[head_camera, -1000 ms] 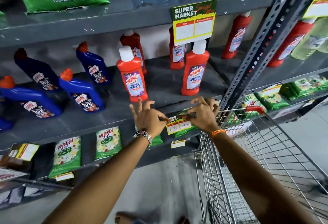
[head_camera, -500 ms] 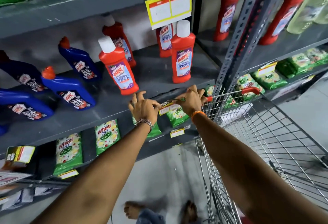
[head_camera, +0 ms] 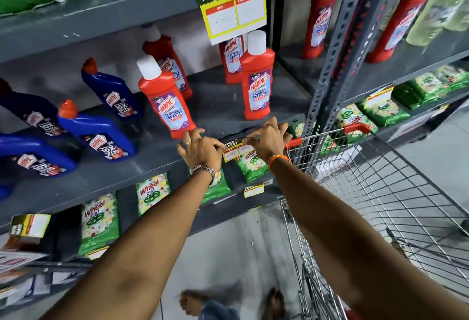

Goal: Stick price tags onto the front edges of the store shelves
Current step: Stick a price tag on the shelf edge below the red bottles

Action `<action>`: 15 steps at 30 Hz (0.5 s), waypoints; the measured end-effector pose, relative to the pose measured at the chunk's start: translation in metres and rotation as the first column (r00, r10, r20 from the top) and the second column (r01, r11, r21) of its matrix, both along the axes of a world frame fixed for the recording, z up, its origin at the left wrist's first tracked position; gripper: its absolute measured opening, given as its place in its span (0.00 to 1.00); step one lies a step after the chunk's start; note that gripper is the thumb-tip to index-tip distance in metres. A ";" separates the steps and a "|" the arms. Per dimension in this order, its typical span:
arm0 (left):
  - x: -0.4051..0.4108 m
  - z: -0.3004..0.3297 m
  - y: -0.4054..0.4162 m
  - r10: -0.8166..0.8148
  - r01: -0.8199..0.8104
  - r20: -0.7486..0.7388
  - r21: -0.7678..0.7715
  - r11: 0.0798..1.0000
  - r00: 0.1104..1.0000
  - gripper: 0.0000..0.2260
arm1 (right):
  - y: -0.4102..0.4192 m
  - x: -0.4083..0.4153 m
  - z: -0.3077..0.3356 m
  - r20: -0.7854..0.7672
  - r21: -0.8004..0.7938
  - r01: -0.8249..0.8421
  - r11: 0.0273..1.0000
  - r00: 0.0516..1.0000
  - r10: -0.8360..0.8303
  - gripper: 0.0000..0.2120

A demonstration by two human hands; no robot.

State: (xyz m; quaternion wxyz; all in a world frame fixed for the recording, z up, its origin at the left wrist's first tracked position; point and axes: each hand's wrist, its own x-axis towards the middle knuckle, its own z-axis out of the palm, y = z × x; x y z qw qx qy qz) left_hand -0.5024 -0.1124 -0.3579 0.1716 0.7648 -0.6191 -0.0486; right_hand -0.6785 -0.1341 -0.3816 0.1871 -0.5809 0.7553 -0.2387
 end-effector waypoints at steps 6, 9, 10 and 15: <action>0.003 0.000 0.001 -0.003 0.003 0.026 0.024 1.000 1.000 0.03 | 0.002 0.005 0.000 0.002 -0.001 0.006 1.000 1.000 -0.006 0.07; 0.002 -0.003 0.000 0.001 -0.002 0.020 0.033 0.999 1.000 0.03 | 0.002 0.006 -0.002 -0.009 0.004 0.016 1.000 1.000 -0.016 0.08; 0.002 -0.004 0.000 0.006 -0.007 0.016 0.036 0.999 1.000 0.03 | 0.002 0.006 -0.002 -0.011 0.002 0.017 1.000 1.000 -0.017 0.08; 0.000 -0.005 -0.004 0.024 -0.025 0.003 0.061 0.998 1.000 0.04 | 0.002 0.006 -0.005 -0.022 -0.005 0.050 0.999 0.998 -0.050 0.10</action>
